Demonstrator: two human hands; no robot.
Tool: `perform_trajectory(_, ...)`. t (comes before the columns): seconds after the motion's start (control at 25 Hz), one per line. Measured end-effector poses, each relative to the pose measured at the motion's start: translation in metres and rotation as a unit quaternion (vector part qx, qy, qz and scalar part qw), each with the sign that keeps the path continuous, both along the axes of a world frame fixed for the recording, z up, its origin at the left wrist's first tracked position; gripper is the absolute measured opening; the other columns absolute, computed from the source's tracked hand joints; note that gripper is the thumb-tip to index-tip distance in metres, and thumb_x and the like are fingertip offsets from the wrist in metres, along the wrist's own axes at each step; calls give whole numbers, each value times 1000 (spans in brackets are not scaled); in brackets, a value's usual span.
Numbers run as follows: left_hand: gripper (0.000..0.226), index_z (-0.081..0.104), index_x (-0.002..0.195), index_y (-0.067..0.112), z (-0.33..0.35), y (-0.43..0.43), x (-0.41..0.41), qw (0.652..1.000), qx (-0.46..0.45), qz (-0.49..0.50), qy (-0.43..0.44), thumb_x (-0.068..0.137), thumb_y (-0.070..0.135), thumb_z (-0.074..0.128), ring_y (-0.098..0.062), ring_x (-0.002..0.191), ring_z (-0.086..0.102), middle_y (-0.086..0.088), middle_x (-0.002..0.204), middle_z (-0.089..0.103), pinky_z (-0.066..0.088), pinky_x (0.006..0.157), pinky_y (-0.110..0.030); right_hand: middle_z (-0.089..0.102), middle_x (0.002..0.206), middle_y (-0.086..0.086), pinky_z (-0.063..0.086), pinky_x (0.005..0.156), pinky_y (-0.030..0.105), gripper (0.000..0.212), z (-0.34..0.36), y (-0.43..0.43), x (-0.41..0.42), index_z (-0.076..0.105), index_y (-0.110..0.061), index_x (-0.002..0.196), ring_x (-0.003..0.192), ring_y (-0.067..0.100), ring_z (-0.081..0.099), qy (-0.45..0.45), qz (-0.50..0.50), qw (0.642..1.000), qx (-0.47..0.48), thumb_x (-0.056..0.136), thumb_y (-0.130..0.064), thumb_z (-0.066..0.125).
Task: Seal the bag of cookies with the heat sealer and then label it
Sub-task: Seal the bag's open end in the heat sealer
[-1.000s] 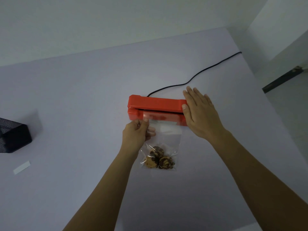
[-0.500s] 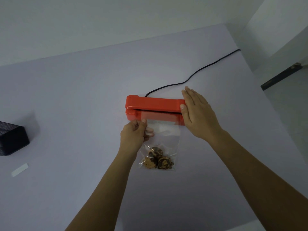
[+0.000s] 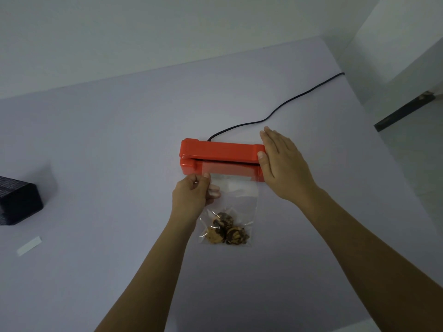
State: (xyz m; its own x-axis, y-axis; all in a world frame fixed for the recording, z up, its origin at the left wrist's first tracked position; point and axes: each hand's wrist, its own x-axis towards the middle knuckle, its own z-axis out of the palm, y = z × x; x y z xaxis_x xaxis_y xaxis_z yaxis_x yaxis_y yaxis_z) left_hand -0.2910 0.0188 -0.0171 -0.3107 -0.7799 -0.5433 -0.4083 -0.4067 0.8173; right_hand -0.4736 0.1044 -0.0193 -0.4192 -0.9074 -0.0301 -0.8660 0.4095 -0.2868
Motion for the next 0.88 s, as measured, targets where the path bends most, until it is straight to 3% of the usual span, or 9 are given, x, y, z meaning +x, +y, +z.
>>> perform_trajectory(0.4, 34, 63, 90, -6, 0, -1, 1, 1000, 6, -1, 0, 95, 26, 51, 0, 41, 57, 8, 47, 63, 49, 47, -15, 24, 155, 11, 11, 118, 37, 68, -1, 0, 0, 22, -7, 146, 143, 25, 20, -1, -1, 1000, 0, 91, -44, 5)
perform_trajectory(0.6, 36, 62, 92, -8, 2, 0, 1, 1000, 3, -2, 4, 95, 27, 51, 0, 42, 58, -2, 65, 67, 49, 48, -15, 25, 154, 12, 13, 118, 38, 68, 0, 0, 0, 24, -6, 145, 143, 25, 21, 3, -2, 1000, -2, 91, -43, 6)
perform_trajectory(0.88, 41, 62, 91, -8, 3, -1, -1, 1000, -7, -5, -2, 94, 31, 52, 0, 41, 58, 2, 59, 65, 48, 46, -14, 25, 154, 12, 12, 118, 38, 70, 0, 0, 0, 23, -6, 146, 143, 25, 20, 0, 0, 1000, 2, 90, -45, 4)
